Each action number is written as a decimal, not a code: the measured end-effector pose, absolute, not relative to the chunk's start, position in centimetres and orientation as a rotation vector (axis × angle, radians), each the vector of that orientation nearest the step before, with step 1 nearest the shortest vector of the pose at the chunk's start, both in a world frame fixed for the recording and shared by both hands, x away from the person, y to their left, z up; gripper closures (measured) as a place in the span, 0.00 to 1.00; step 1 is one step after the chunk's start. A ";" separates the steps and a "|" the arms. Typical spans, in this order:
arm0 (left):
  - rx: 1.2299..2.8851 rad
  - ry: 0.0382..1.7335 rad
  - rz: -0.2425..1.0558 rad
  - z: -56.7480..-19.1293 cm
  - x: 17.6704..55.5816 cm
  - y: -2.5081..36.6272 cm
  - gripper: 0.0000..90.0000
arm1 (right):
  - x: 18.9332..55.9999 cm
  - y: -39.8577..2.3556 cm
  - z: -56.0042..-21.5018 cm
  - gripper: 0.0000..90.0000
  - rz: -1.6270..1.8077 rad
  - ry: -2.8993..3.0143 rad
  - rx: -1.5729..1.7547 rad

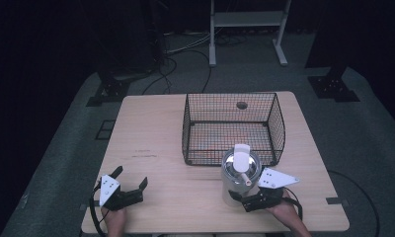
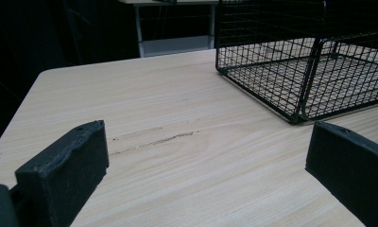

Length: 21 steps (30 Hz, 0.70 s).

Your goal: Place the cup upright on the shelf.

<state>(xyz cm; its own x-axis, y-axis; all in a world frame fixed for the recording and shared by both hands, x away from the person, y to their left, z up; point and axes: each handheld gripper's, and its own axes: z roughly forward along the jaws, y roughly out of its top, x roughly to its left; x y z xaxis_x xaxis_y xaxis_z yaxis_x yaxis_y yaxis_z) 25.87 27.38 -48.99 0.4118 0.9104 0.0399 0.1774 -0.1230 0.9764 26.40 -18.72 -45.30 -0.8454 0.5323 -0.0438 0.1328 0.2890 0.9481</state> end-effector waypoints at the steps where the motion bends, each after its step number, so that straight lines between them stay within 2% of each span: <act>1: 1.585 0.986 0.847 -49.0 25.9 27.4 0.00 | 26.4 -18.7 -45.3 0.10 1.575 2.212 0.600; 21: 1.580 0.985 0.842 -49.0 25.9 27.5 0.00 | 26.6 -19.7 -44.8 0.10 1.640 2.191 0.629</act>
